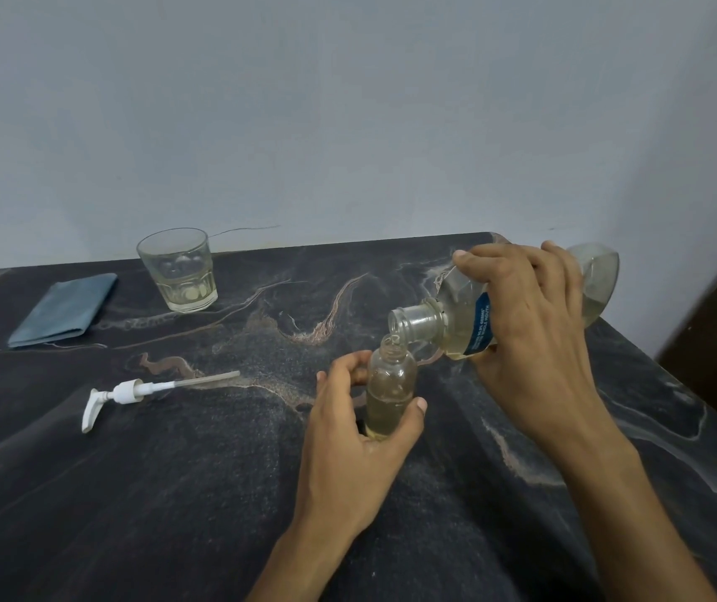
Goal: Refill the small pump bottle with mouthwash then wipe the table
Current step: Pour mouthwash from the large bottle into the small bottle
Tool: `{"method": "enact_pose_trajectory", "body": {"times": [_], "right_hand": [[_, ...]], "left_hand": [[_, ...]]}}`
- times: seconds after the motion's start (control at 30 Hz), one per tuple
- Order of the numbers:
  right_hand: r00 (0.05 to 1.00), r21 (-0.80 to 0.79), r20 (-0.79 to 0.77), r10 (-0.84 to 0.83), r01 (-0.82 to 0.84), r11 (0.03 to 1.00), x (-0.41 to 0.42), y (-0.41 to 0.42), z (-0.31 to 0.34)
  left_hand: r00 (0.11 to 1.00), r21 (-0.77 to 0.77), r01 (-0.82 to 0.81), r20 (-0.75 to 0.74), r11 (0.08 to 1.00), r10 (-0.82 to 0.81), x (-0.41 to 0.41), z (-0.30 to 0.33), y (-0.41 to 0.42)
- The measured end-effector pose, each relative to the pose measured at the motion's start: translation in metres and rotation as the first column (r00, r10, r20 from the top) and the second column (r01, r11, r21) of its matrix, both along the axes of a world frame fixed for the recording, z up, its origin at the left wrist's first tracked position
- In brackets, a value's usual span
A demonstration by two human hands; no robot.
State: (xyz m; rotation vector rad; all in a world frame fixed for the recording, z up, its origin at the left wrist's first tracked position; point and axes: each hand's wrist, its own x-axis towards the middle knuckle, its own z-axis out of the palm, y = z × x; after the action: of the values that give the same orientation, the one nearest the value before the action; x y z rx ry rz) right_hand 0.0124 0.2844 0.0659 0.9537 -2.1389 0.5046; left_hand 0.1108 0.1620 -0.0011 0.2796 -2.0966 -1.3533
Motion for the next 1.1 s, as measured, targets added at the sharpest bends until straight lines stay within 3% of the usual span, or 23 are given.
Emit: {"method": "enact_pose_trajectory", "body": {"times": [1.1], "right_hand": [[1.000,-0.003,-0.003,-0.002,0.002,1.000,-0.0006,0.0000,-0.0007]], "left_hand": [[1.000,0.009,0.002,-0.008,1.000,-0.002,-0.0007,-0.0021,-0.0008]]}}
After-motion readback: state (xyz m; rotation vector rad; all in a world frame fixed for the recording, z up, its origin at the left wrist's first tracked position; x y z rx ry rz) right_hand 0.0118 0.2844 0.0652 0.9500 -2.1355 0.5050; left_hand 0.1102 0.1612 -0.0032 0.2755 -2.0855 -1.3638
